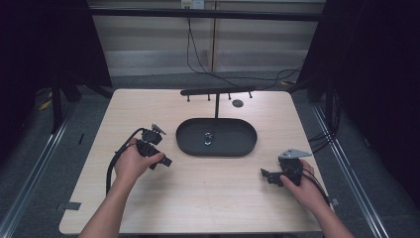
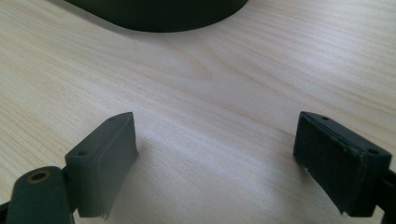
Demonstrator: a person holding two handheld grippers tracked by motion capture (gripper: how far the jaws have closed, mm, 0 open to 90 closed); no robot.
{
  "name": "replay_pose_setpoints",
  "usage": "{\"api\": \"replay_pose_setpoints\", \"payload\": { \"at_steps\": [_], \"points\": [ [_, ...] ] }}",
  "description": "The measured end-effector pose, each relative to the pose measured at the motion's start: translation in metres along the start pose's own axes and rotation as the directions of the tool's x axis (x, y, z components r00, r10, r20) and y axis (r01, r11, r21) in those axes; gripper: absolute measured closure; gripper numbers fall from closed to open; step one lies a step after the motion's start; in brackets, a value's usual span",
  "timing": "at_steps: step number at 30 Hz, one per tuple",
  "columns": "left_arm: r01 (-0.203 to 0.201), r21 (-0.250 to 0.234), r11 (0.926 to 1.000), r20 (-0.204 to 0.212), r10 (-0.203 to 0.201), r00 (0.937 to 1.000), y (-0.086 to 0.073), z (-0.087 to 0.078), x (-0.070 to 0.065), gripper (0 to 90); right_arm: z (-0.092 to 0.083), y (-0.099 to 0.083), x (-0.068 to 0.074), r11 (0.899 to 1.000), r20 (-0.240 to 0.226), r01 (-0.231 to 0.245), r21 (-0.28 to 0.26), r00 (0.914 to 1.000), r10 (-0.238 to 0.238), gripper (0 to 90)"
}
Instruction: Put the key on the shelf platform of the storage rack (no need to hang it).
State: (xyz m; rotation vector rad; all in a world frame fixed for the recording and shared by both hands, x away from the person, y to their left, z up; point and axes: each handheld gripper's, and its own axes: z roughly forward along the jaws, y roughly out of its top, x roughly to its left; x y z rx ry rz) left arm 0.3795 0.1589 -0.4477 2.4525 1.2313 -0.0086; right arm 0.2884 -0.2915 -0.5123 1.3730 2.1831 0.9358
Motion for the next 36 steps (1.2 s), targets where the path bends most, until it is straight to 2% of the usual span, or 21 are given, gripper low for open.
{"api": "replay_pose_setpoints", "payload": {
  "at_steps": [19,28,30,35,36],
  "points": [
    [0.014,0.004,0.9999,0.004,-0.014,0.9999,-0.028,0.004,0.011,32.1,0.000,0.000,0.000,1.000,0.000,0.000,0.000,1.0000,0.000,13.0],
    [0.018,-0.010,0.9998,-0.008,-0.018,0.9998,-0.041,0.005,0.014,31.9,0.000,0.000,0.000,1.000,0.000,0.000,0.000,1.0000,0.000,13.0],
    [0.013,-0.001,0.9999,-0.009,-0.013,0.9999,-0.044,0.005,0.015,31.8,0.000,0.000,0.000,1.000,0.000,0.001,0.000,1.0000,-0.001,13.0],
    [0.027,-0.011,0.9996,-0.011,-0.027,0.9996,-0.051,0.004,0.016,31.6,0.000,0.000,0.000,1.000,0.000,0.001,0.000,1.0000,-0.001,13.0],
    [0.019,-0.008,0.9998,-0.010,-0.019,0.9998,-0.052,0.004,0.017,31.6,0.000,0.000,0.000,1.000,0.000,0.000,0.000,1.0000,0.000,13.0]
  ]
}}
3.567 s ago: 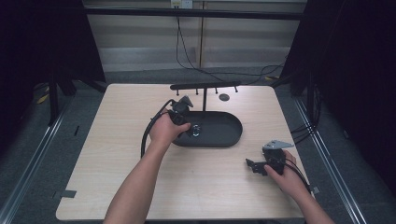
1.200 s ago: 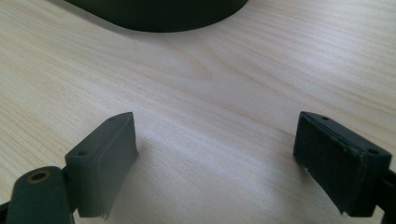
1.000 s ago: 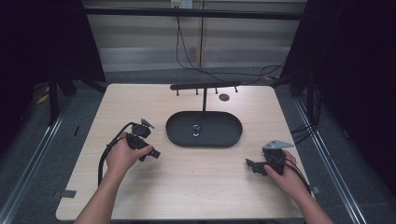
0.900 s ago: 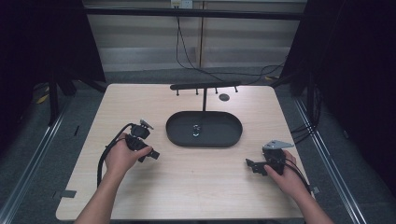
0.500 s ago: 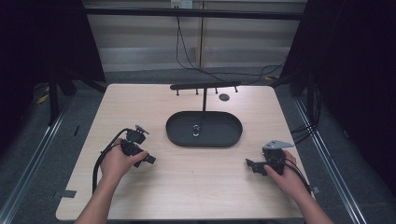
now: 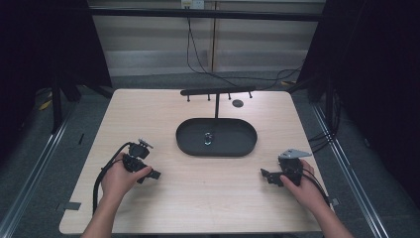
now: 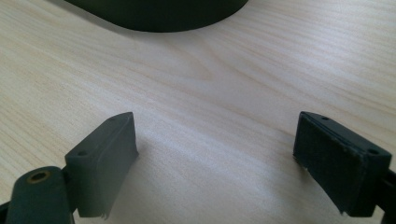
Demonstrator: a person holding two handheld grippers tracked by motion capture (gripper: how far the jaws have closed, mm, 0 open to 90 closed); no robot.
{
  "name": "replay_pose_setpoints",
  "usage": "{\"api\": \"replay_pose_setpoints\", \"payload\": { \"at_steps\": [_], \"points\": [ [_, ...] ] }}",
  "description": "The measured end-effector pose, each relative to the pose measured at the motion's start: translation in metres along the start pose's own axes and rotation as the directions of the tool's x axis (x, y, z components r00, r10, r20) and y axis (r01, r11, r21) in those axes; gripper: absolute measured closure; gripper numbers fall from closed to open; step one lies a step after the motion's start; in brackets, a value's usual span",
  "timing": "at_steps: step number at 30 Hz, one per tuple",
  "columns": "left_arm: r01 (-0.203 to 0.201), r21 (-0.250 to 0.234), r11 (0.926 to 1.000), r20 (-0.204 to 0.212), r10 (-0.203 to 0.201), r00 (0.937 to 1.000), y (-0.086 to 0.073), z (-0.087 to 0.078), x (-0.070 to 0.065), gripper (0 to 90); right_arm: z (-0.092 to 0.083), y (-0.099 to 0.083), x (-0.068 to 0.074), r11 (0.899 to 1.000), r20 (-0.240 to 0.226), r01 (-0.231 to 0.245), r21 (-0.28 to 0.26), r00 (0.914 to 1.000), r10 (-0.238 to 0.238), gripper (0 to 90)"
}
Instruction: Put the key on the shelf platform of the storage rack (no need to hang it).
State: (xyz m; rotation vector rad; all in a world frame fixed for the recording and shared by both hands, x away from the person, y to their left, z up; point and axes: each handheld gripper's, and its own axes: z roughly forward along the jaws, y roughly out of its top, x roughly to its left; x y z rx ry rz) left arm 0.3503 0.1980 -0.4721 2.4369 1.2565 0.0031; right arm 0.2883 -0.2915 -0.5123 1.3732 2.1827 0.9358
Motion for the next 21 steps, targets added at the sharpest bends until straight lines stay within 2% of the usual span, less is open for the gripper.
{"api": "replay_pose_setpoints", "payload": {
  "at_steps": [4,13,21],
  "points": [
    [0.007,-0.012,0.9999,-0.002,-0.007,1.0000,-0.004,0.000,0.000,31.5,0.000,0.000,0.000,1.000,0.000,0.001,0.000,1.0000,-0.001,13.0],
    [-0.039,-0.021,0.9990,-0.026,0.039,0.9989,-0.011,-0.001,-0.002,30.8,0.000,0.000,0.000,1.000,0.000,0.001,0.000,1.0000,-0.001,13.0],
    [-0.056,-0.024,0.9981,-0.039,0.055,0.9977,-0.012,0.000,-0.005,28.3,0.000,0.000,0.000,1.000,0.000,-0.001,0.001,1.0000,0.001,13.0]
  ]
}}
